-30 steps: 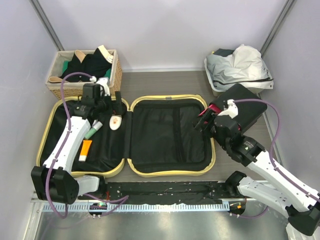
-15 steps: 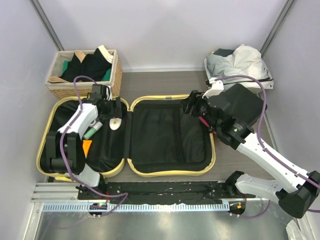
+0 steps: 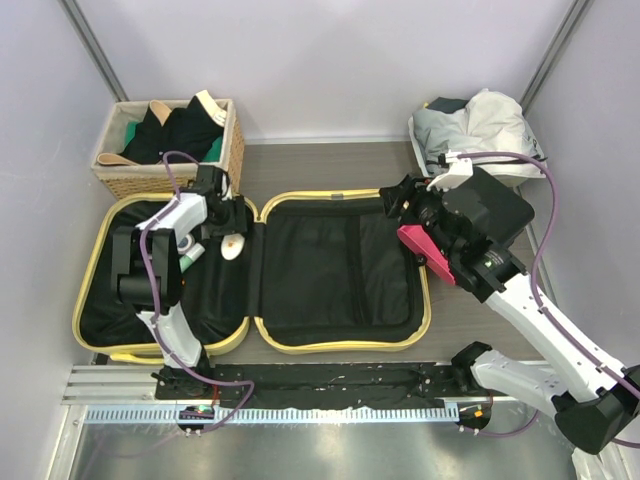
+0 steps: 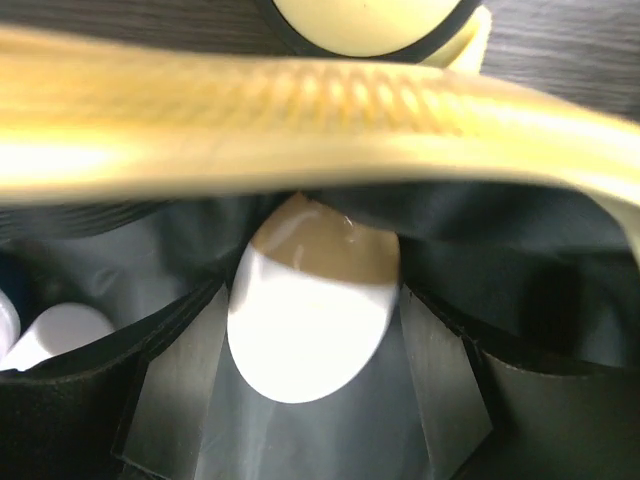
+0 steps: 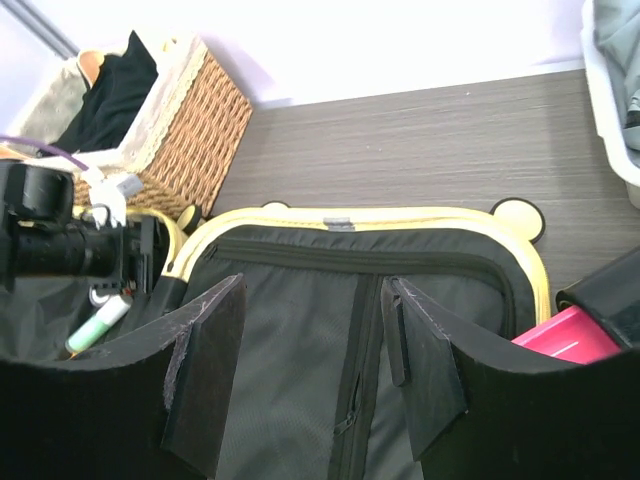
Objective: Open, take out, and arrange the luggage
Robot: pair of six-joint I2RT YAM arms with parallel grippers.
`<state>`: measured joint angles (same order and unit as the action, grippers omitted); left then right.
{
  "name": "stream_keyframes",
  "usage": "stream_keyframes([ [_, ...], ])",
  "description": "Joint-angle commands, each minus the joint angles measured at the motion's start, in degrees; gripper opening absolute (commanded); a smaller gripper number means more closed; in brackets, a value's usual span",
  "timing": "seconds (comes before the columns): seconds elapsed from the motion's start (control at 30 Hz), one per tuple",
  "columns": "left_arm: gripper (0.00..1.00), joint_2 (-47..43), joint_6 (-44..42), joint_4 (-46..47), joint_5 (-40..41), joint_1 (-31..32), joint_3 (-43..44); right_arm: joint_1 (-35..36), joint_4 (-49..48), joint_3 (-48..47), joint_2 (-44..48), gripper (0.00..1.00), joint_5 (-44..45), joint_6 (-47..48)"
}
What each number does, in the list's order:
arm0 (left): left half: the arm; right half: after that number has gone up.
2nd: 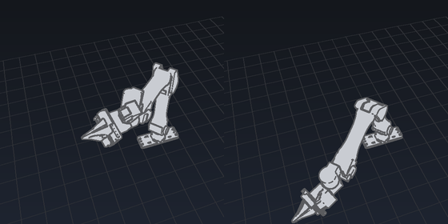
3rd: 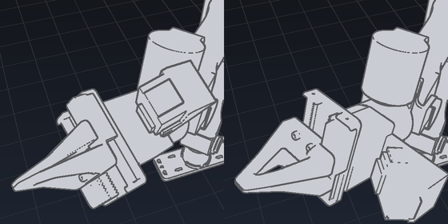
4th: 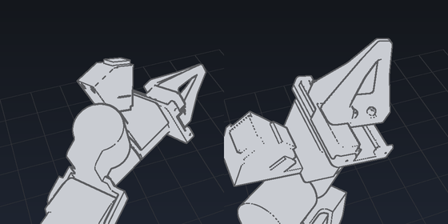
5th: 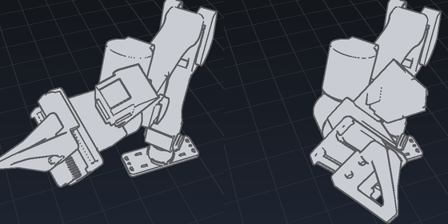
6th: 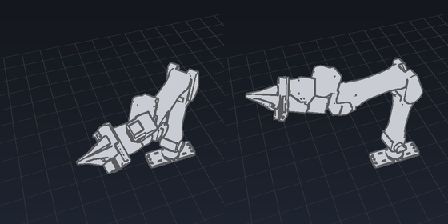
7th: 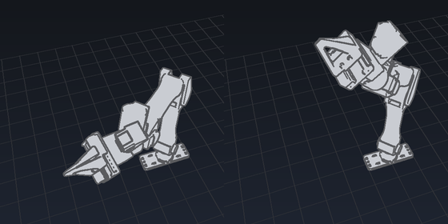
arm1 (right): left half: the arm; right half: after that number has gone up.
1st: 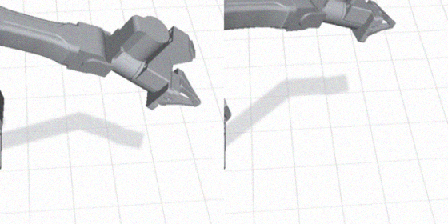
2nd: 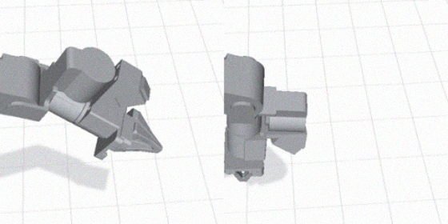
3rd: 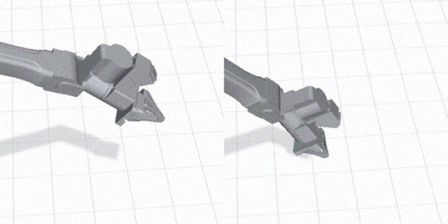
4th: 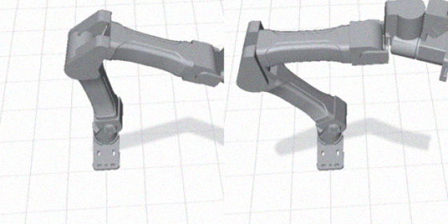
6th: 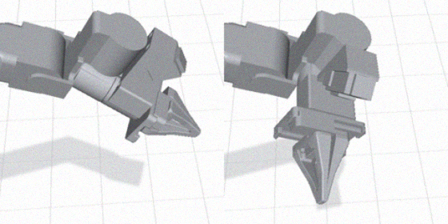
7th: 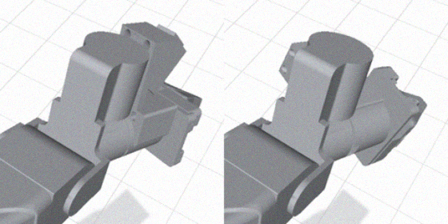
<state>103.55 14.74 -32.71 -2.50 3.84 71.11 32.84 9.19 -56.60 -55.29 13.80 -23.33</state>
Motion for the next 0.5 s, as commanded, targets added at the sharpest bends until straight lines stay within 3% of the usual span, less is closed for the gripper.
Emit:
stream_keyframes([
  [0.0,0.75,4.11,-0.50,-0.07,4.52,-0.58,0.17,-2.78,-3.74,0.96,0.80,0.64,-4.65,-2.06],
  [0.17,0.79,4.65,-1.82,-1.48,11.28,0.99,-0.36,-4.98,-5.23,2.54,0.88,0.64,-7.56,-4.70],
  [0.37,0.40,6.05,-1.65,-3.06,10.94,2.32,1.04,-6.56,-6.47,3.87,0.97,0.64,-8.79,-6.20],
  [0.47,0.29,2.37,-0.51,-2.45,8.57,2.32,0.35,-6.65,-6.29,3.34,0.88,0.64,-9.76,-5.24],
])
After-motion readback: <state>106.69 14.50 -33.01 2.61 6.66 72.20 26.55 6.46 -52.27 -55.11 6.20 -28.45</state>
